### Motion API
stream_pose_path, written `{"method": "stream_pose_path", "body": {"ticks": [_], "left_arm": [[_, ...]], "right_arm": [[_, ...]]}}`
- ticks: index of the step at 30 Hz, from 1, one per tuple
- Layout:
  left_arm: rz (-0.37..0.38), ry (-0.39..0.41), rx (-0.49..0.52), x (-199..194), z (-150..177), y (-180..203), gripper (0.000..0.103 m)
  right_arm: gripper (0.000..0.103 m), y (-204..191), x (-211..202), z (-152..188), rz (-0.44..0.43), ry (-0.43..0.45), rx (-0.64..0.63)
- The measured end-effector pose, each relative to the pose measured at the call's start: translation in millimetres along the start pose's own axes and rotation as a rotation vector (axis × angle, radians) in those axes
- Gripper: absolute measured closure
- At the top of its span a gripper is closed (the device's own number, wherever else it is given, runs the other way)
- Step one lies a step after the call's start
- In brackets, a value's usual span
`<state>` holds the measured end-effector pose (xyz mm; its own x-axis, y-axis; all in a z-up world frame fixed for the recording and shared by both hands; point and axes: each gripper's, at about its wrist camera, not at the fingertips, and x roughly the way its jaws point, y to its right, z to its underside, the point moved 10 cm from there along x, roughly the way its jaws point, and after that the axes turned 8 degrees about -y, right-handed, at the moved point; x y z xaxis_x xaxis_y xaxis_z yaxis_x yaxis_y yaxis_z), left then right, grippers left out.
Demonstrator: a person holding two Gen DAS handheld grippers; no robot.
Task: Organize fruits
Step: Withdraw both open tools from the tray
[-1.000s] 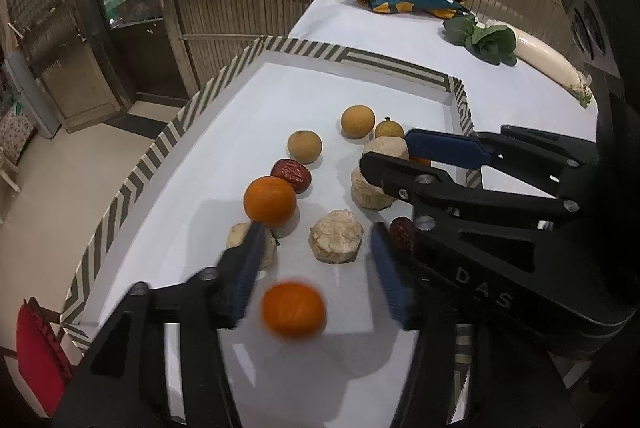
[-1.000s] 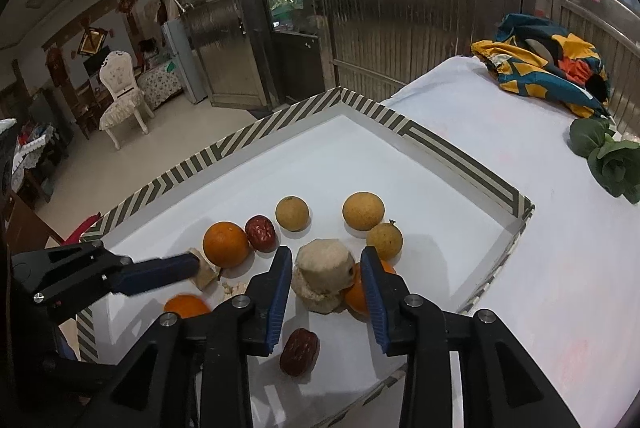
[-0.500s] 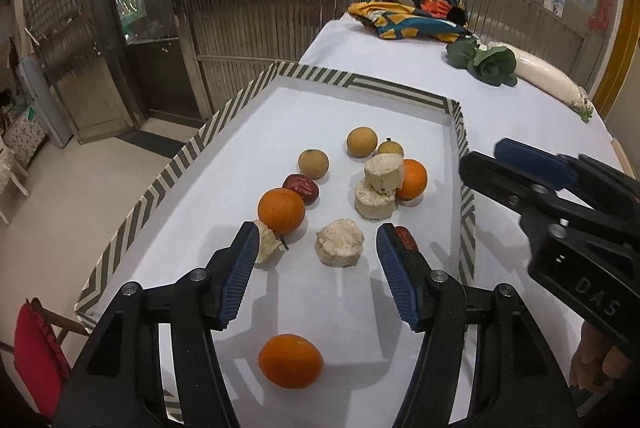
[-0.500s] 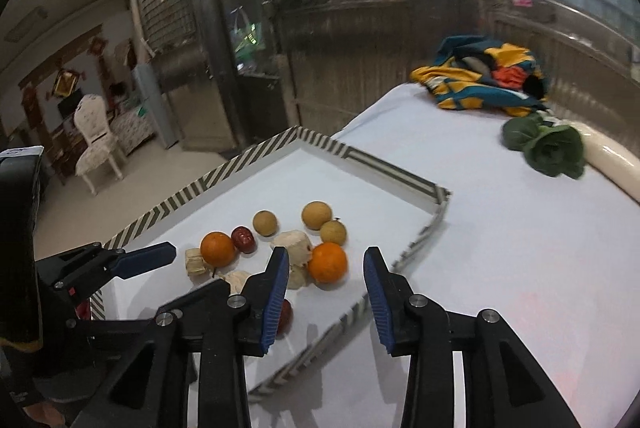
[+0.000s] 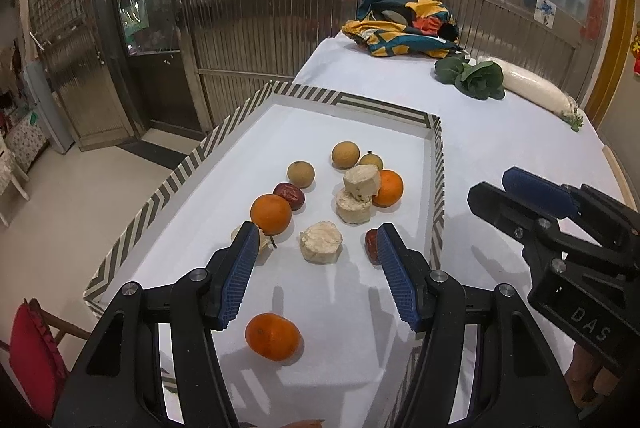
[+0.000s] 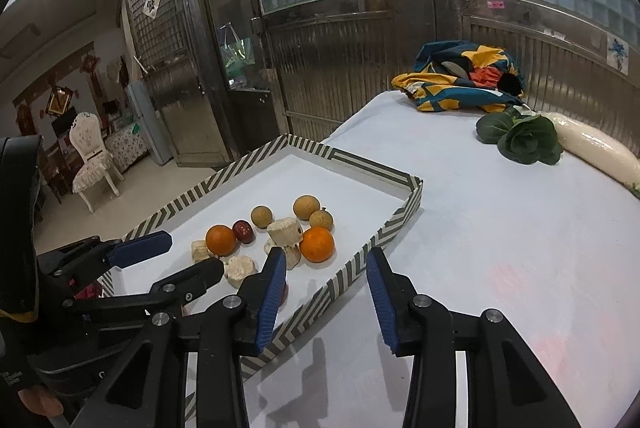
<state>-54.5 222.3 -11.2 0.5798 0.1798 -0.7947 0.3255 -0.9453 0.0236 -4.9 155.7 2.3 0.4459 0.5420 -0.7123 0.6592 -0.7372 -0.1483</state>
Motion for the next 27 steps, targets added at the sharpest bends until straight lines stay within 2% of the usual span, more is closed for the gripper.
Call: {"method": "stream_pose_path", "body": {"ticks": [13, 27], "left_arm": [[-0.002, 0.035, 0.015, -18, 1, 11, 0.042], [-0.005, 0.038, 0.022, -20, 1, 15, 0.042]], "right_arm": [[0.062, 1, -15, 11, -0.002, 0.011, 0.004], [0.061, 3, -17, 12, -0.01, 0.008, 0.007]]}}
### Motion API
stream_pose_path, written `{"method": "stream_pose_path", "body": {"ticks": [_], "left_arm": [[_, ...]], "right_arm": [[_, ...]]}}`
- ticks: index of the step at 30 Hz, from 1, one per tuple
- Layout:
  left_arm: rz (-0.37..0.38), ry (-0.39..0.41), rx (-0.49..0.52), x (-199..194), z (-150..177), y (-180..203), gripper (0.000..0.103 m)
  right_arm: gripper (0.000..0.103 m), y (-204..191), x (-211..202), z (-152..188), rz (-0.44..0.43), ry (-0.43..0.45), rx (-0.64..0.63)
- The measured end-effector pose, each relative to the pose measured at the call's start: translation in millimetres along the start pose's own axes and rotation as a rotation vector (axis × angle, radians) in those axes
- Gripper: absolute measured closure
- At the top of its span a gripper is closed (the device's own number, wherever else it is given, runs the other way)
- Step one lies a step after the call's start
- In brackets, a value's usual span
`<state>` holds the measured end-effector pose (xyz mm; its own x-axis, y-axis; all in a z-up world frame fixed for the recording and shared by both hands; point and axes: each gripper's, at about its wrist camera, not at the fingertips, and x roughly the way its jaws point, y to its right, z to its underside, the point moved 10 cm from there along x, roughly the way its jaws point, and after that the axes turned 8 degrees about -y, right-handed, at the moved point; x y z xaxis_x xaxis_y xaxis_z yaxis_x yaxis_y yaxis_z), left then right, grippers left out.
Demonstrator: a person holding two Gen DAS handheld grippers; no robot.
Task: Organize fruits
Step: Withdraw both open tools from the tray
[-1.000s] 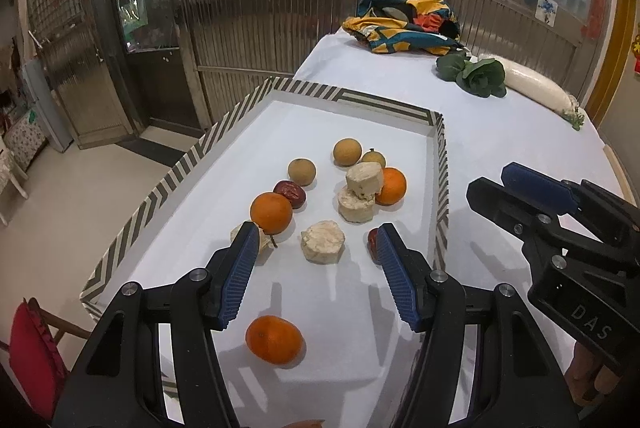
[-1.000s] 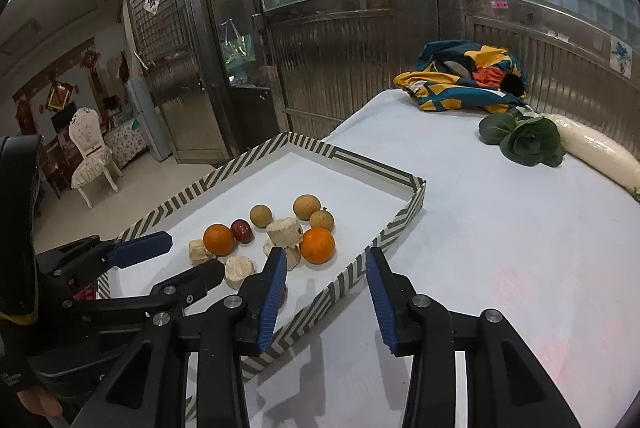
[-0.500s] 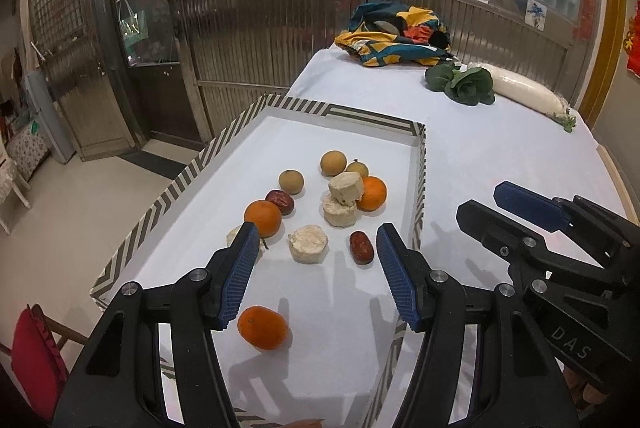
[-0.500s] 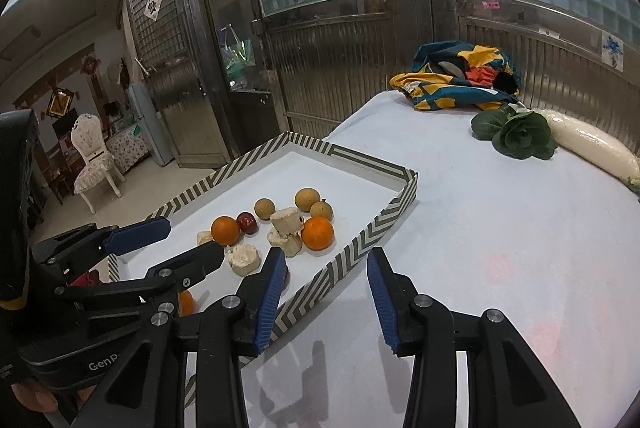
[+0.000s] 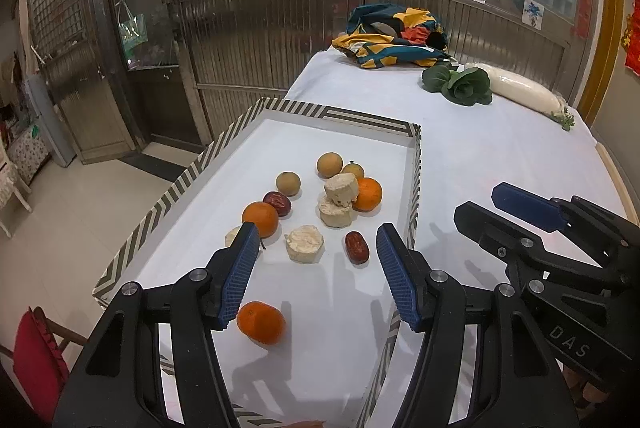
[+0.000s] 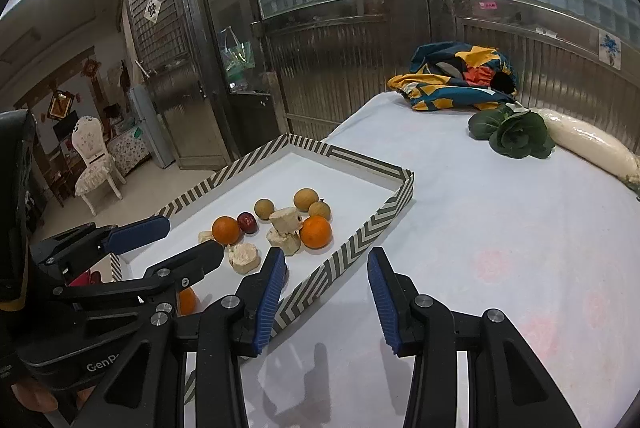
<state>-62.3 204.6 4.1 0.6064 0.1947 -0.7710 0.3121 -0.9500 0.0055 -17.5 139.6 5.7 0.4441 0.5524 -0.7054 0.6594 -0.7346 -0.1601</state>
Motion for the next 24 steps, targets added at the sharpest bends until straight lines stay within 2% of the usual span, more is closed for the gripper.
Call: {"method": "stream_pose_path", "body": {"ticks": [15, 24], "left_arm": [[-0.007, -0.002, -0.006, 3, 0, -4, 0.042], [-0.018, 0.03, 0.015, 1, -3, 3, 0.042]], "right_arm": [[0.061, -1, 7, 2, 0.0, -0.017, -0.007], [0.061, 14, 8, 7, 0.003, -0.024, 0.018]]}}
